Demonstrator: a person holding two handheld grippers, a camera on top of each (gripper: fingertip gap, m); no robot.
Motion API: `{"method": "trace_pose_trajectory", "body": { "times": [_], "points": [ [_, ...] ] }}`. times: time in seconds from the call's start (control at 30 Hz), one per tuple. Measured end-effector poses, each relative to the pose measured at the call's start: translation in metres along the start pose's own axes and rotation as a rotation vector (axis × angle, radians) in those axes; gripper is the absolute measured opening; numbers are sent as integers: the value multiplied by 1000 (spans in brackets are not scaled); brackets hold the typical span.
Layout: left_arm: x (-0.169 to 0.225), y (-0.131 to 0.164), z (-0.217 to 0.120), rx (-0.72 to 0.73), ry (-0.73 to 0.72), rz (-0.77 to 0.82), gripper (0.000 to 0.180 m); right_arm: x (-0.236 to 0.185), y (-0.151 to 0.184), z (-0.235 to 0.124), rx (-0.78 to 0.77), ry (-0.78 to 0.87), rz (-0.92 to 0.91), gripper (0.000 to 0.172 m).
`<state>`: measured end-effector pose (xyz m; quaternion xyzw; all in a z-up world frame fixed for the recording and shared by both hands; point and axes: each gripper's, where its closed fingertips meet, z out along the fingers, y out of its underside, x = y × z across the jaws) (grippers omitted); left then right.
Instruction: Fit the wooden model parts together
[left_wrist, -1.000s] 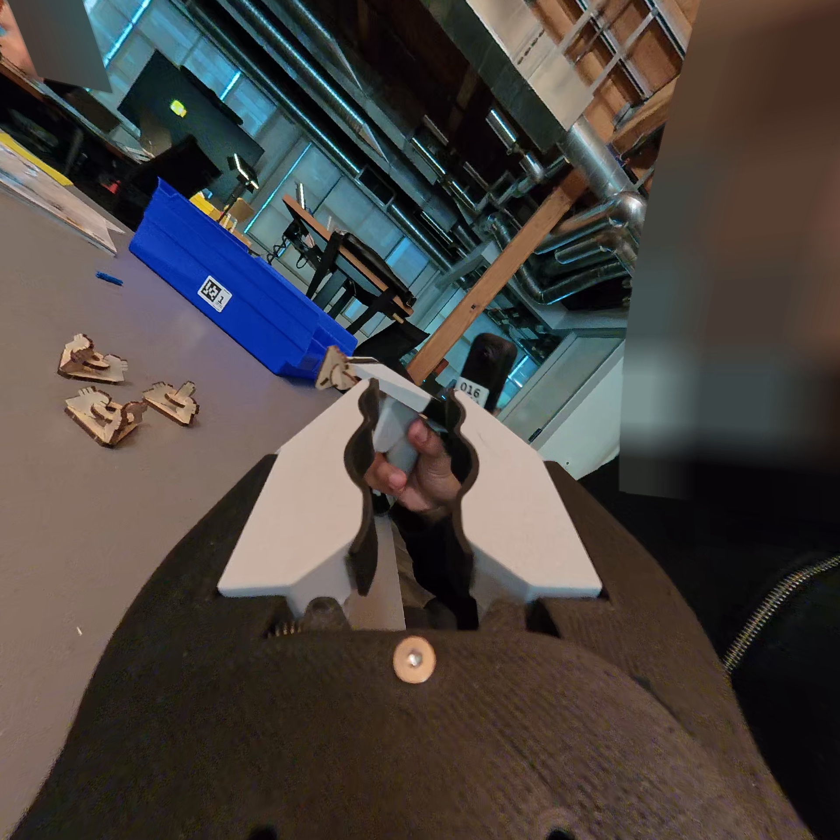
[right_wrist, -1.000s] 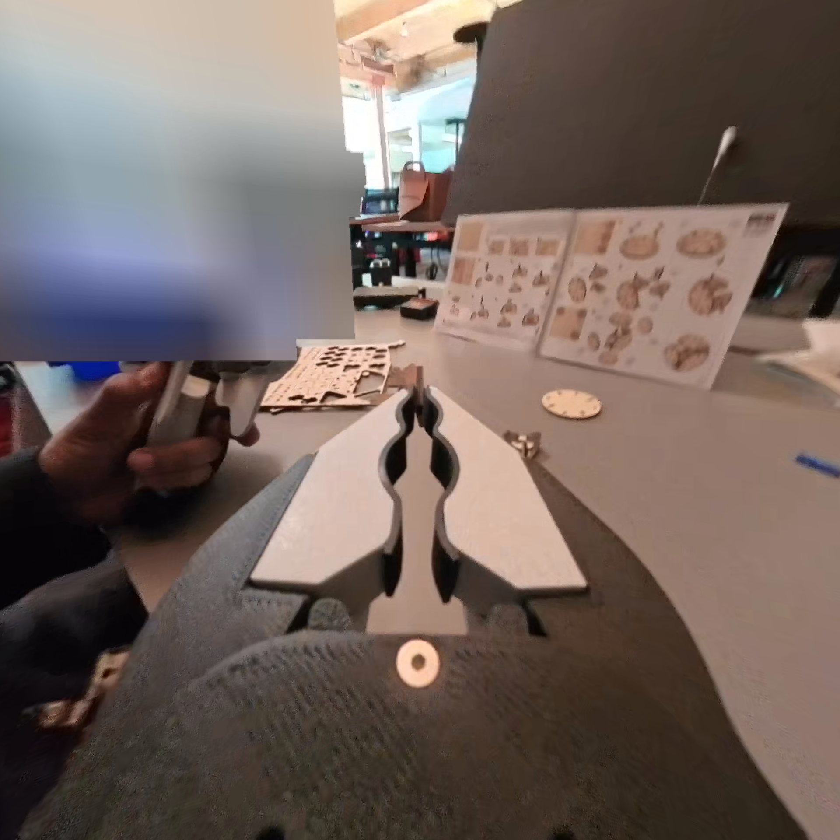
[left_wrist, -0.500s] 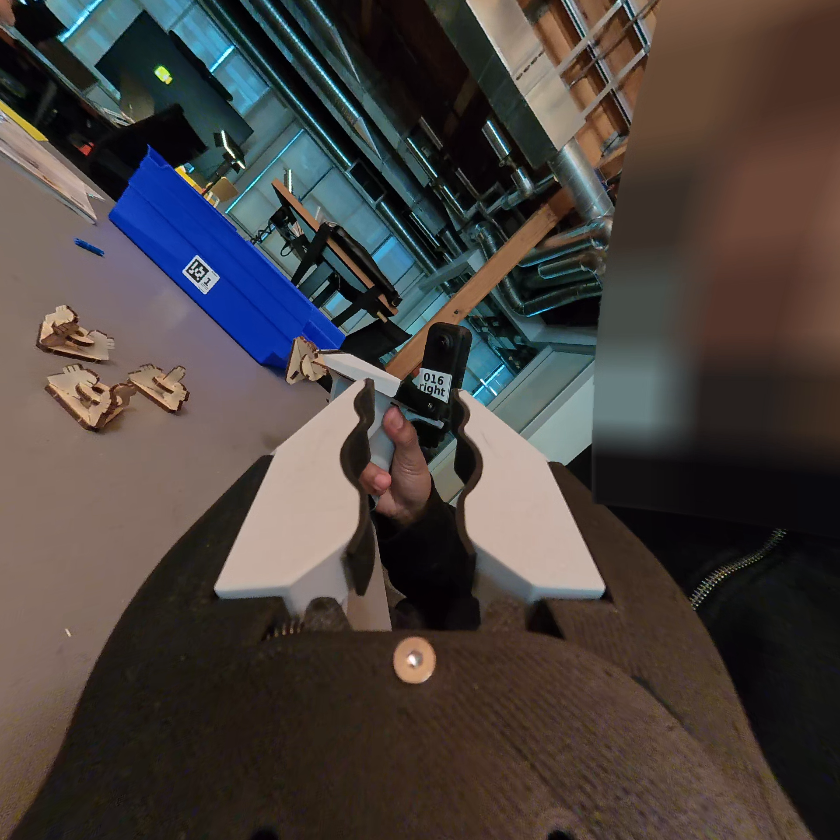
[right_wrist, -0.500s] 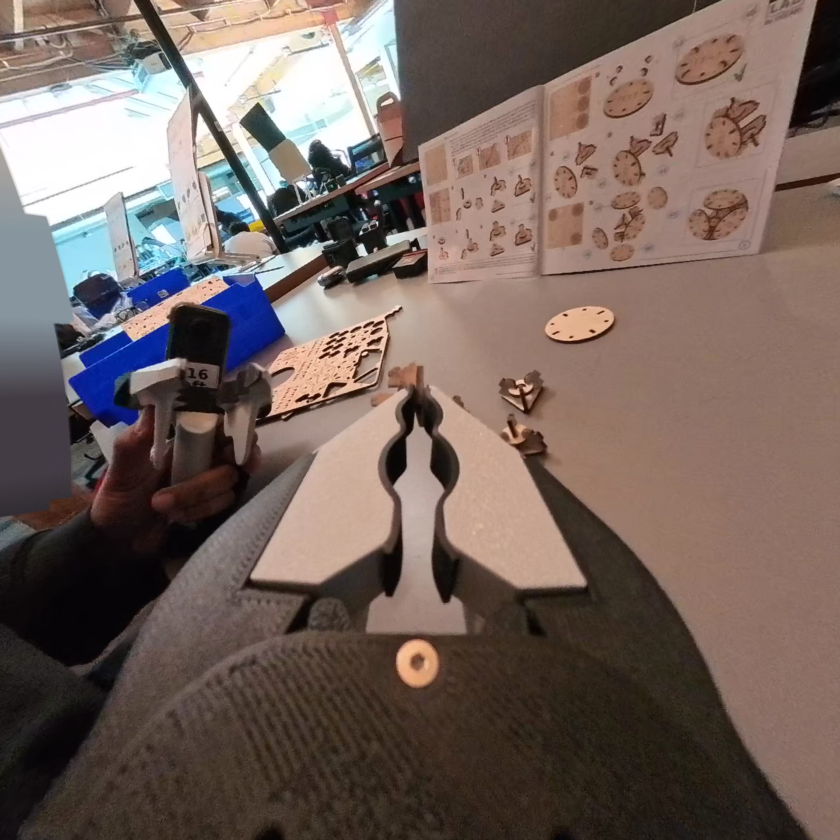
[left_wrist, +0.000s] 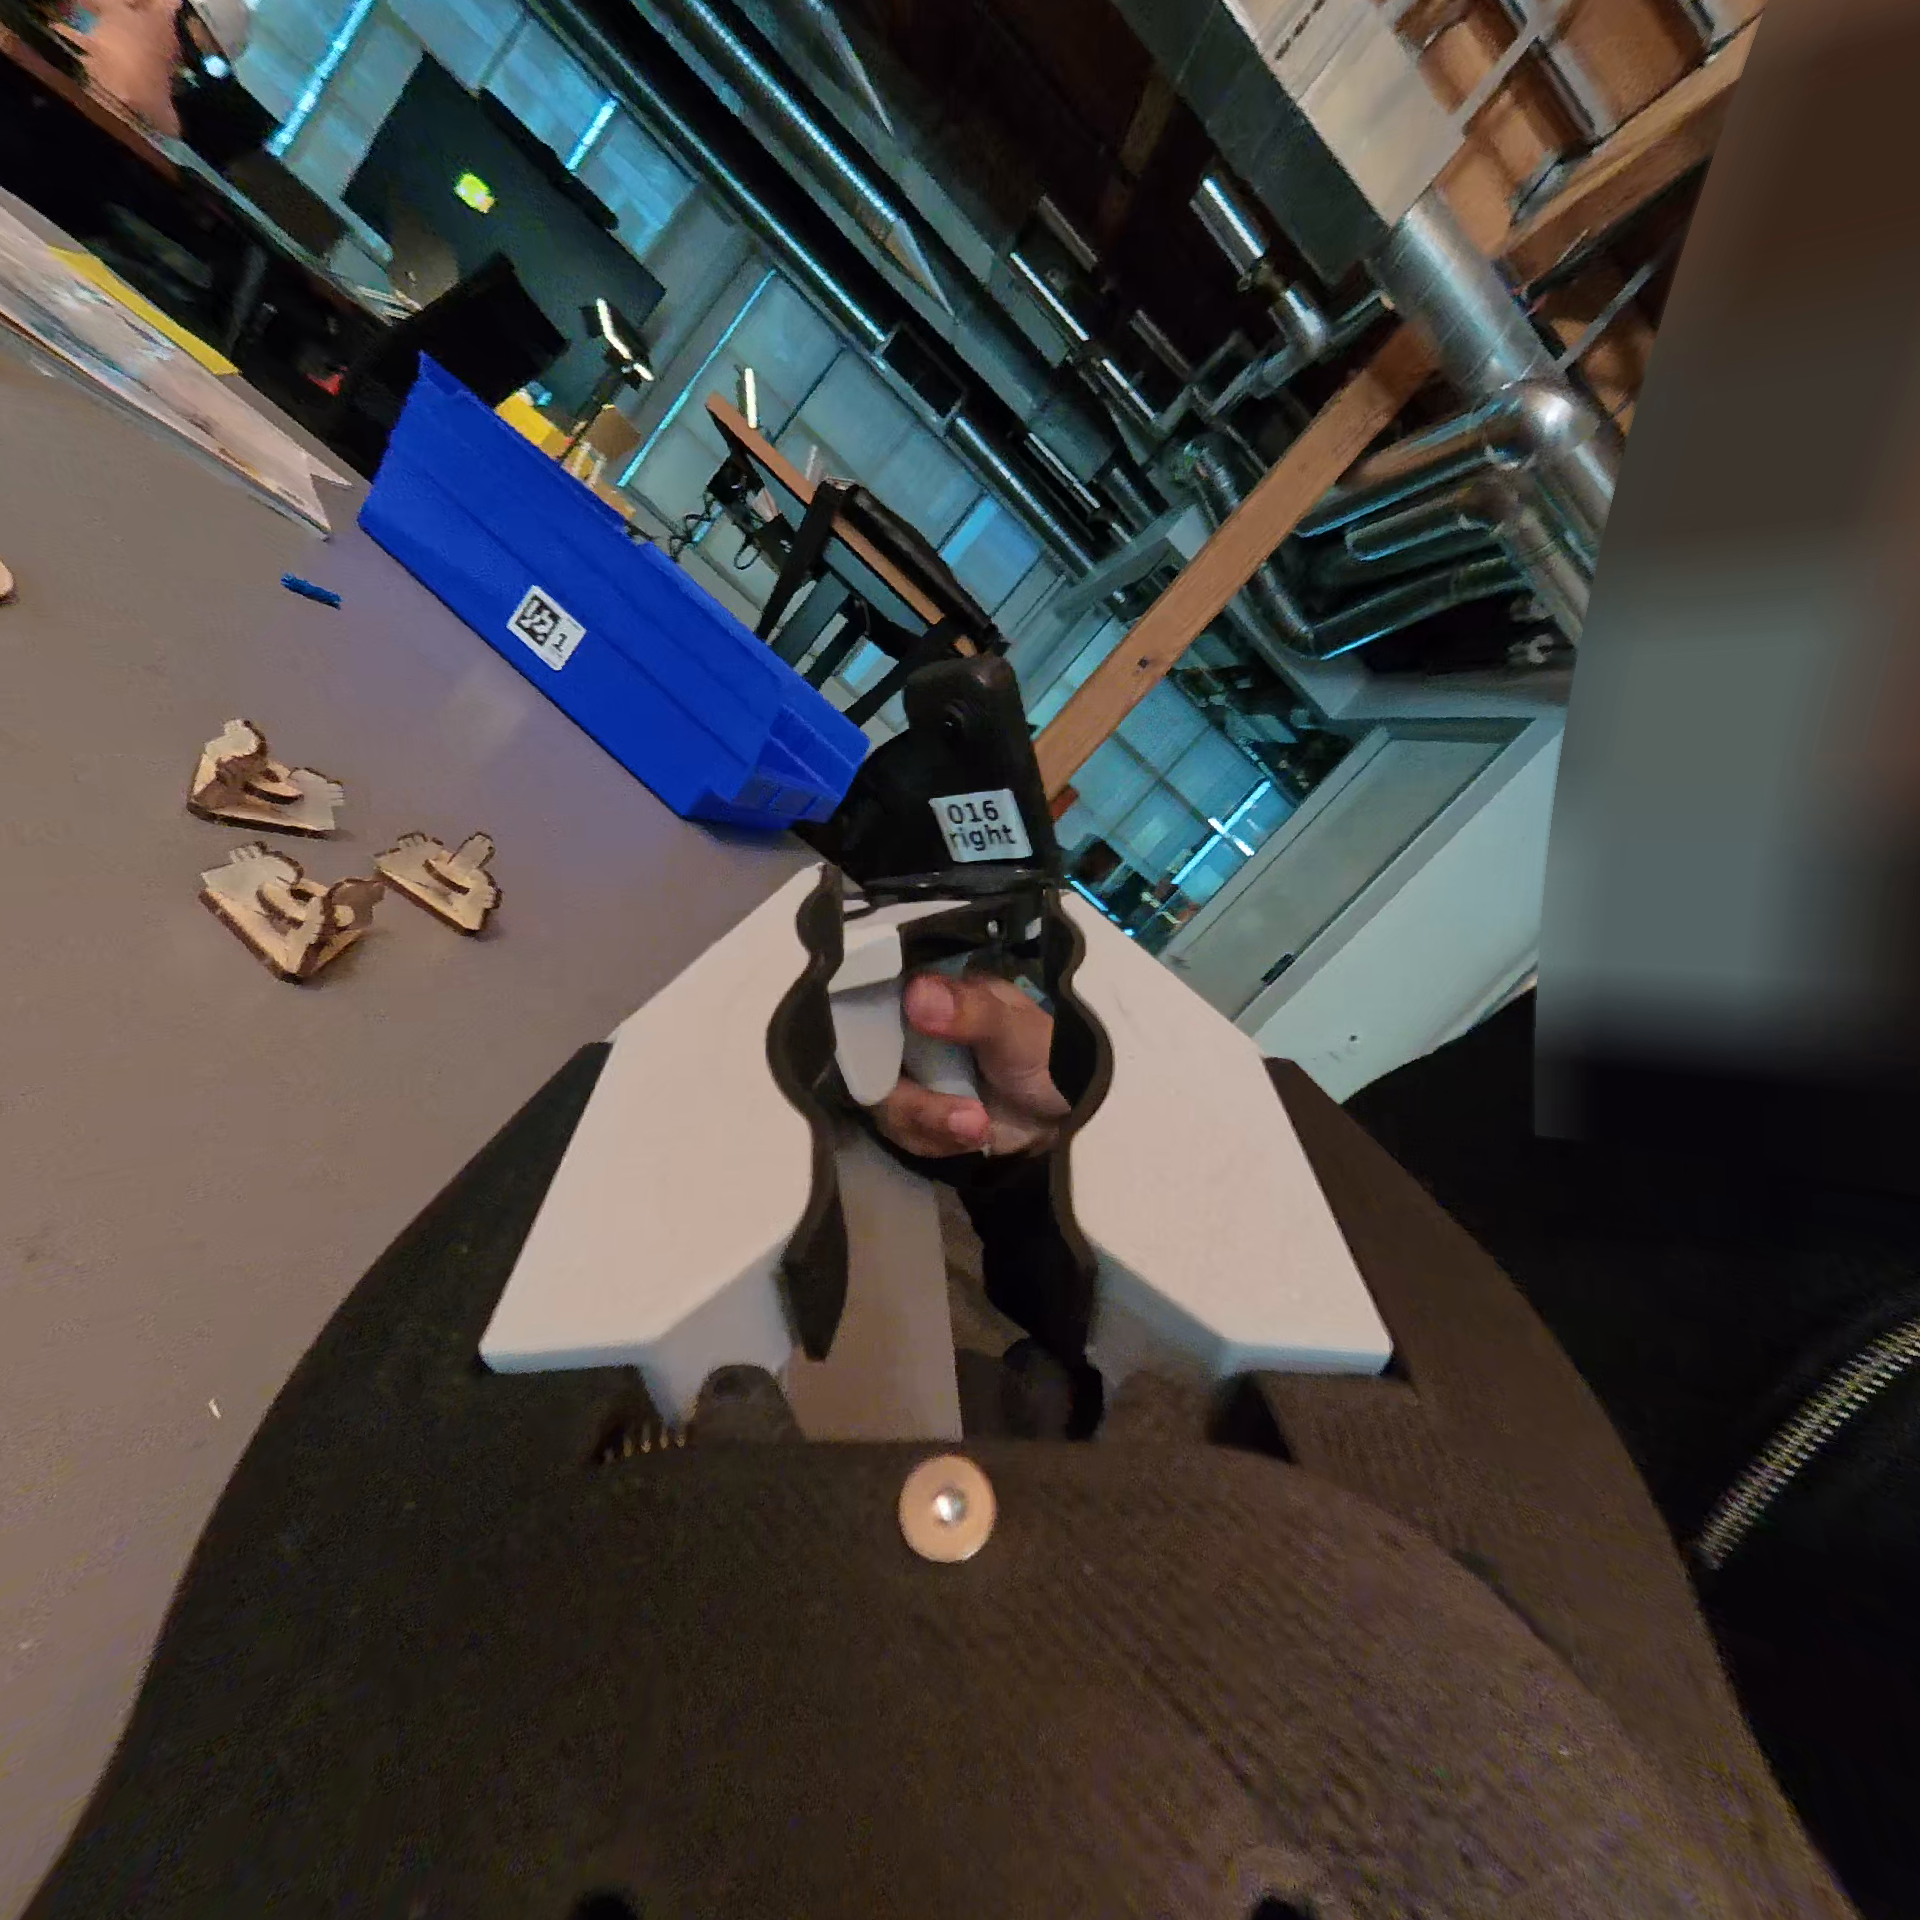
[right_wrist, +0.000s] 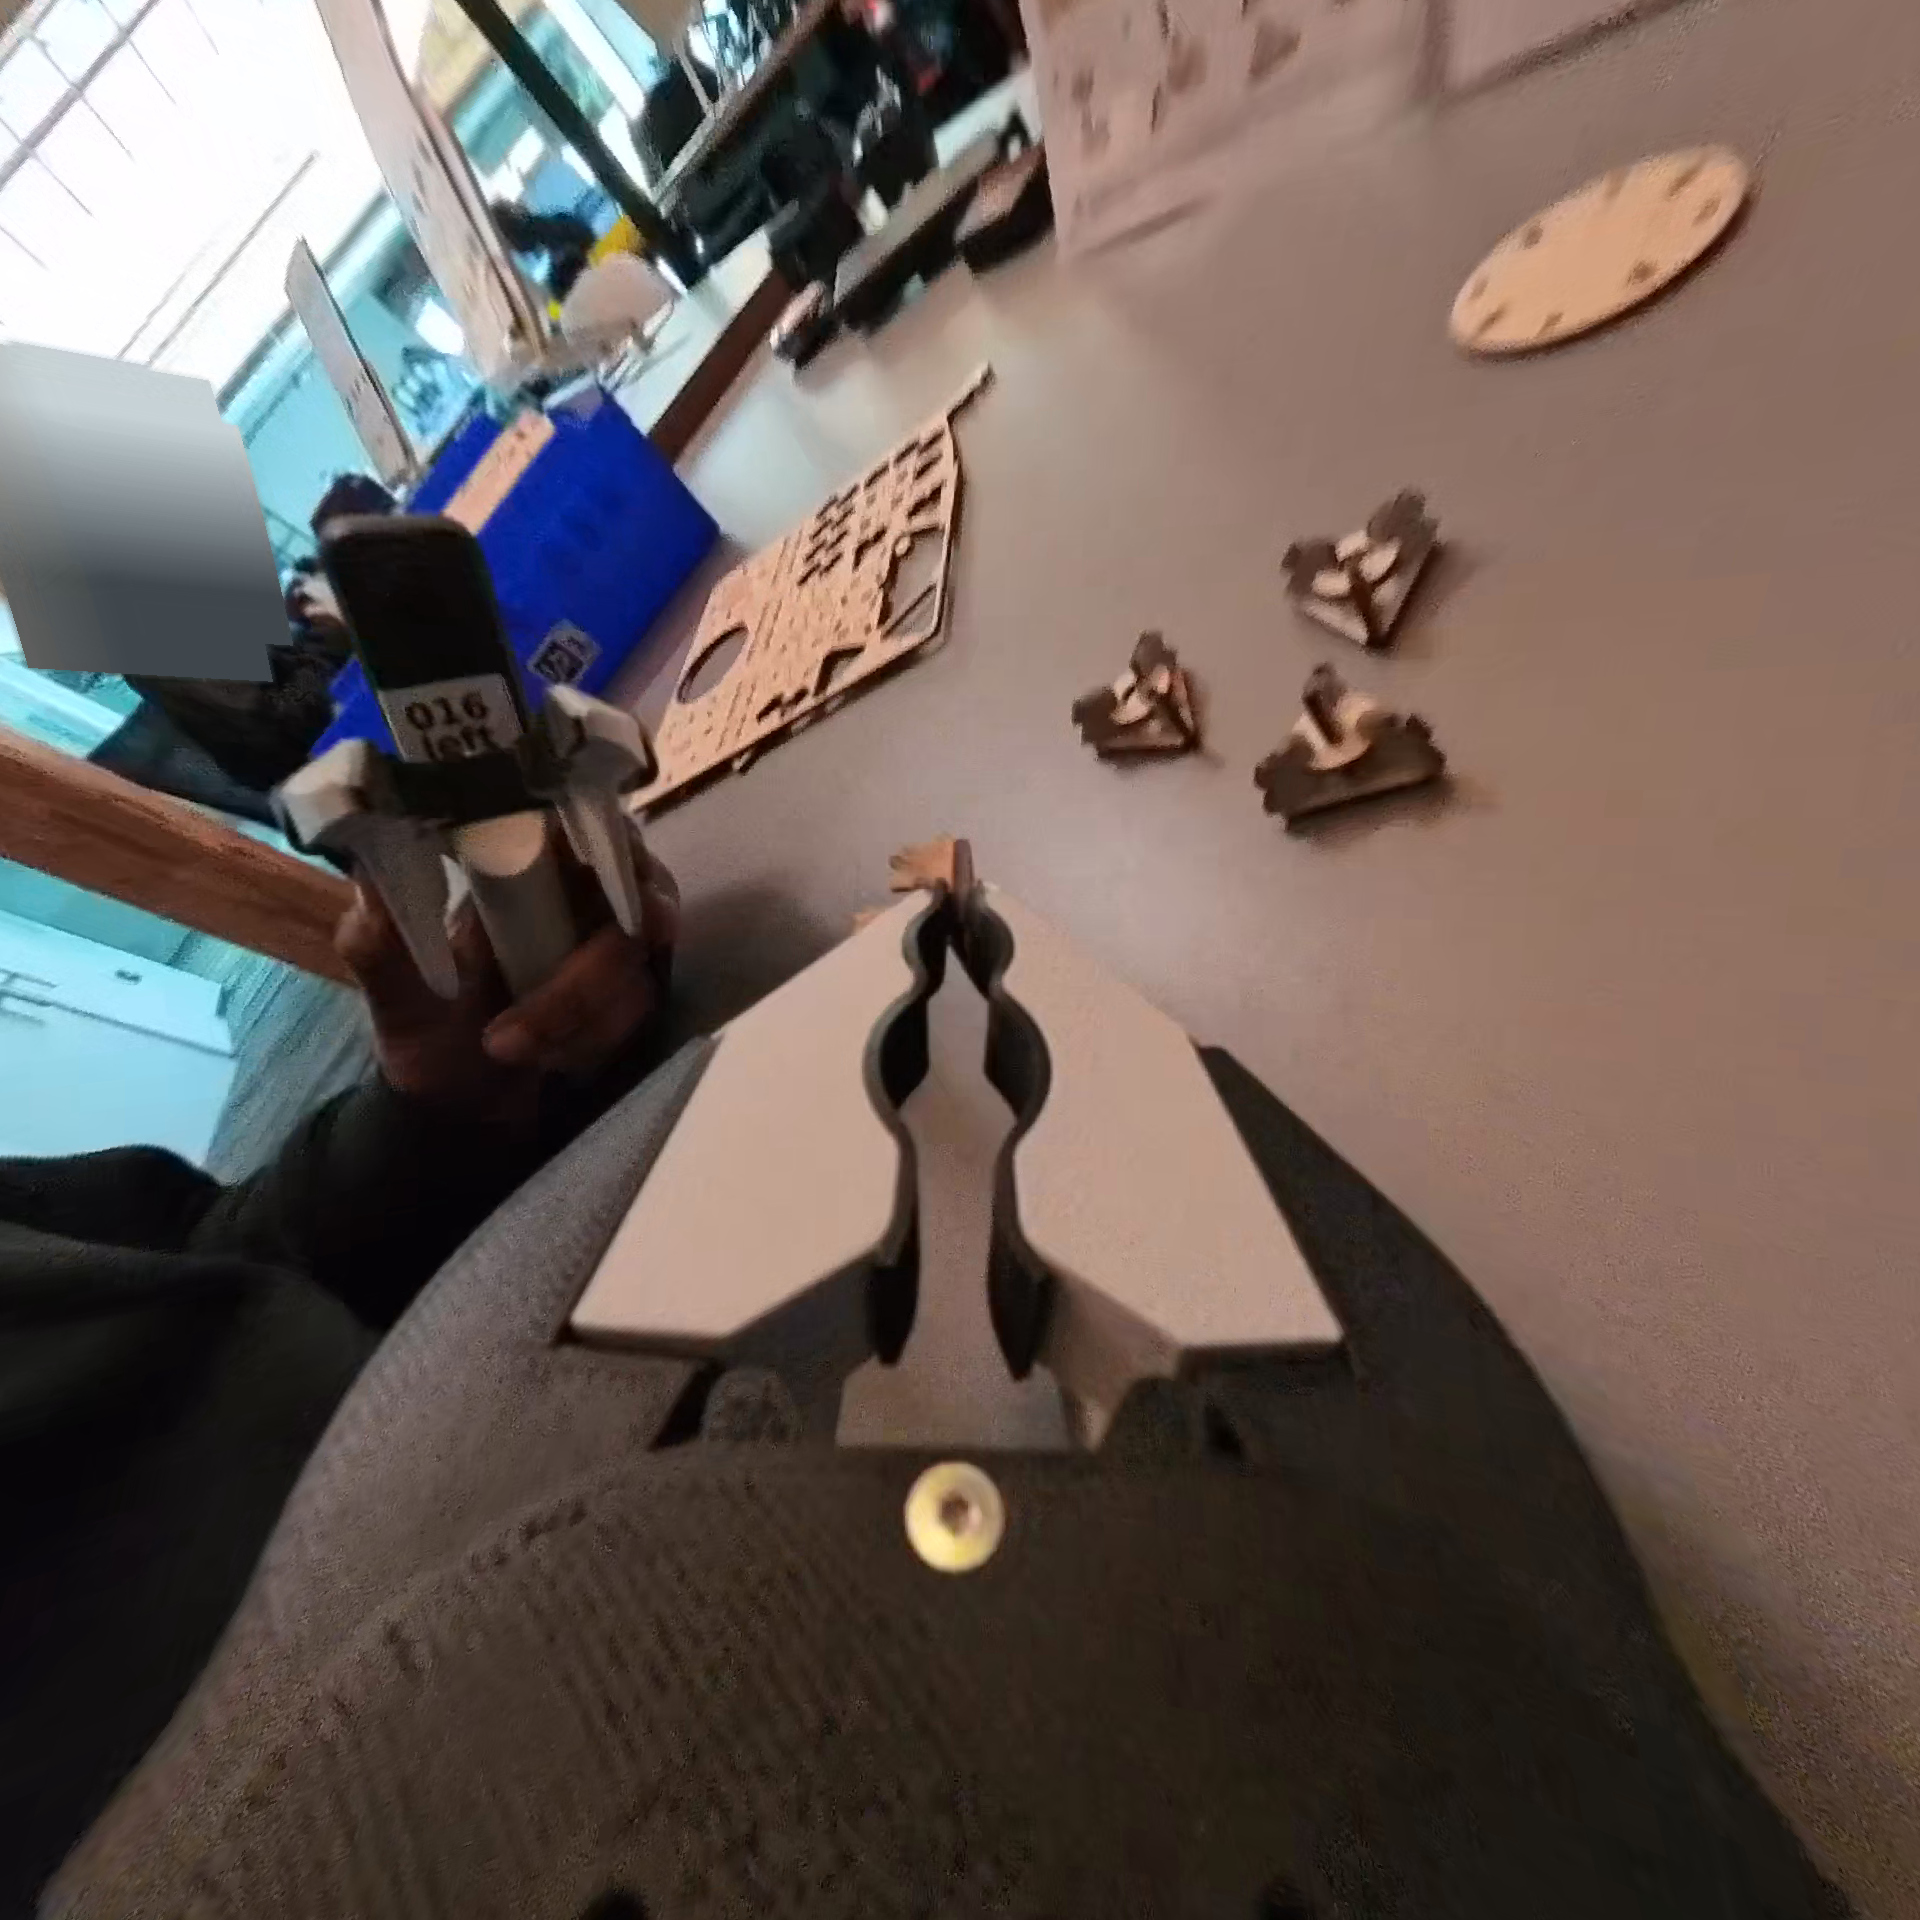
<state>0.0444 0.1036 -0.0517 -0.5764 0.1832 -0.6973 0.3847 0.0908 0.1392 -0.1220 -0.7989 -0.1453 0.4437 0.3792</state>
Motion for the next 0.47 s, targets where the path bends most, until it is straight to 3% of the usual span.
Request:
{"method": "trace_pose_trajectory", "body": {
  "times": [0.07, 0.17, 0.3, 0.47],
  "points": [
    [-3, -1, 0, 4, -49, 44, 35, 4, 13, 6, -82, 43, 0, 4],
    [-1, -1, -1, -10, -86, 123, 33, 16, 20, 6, -131, 151, -52, 24],
    [3, 5, 0, -59, -125, 228, 12, 23, 20, 0, -143, 204, -89, 40],
    [-4, 5, -2, -139, -300, 337, 0, 34, 10, -21, -134, 414, -332, 54]
  ]
}}
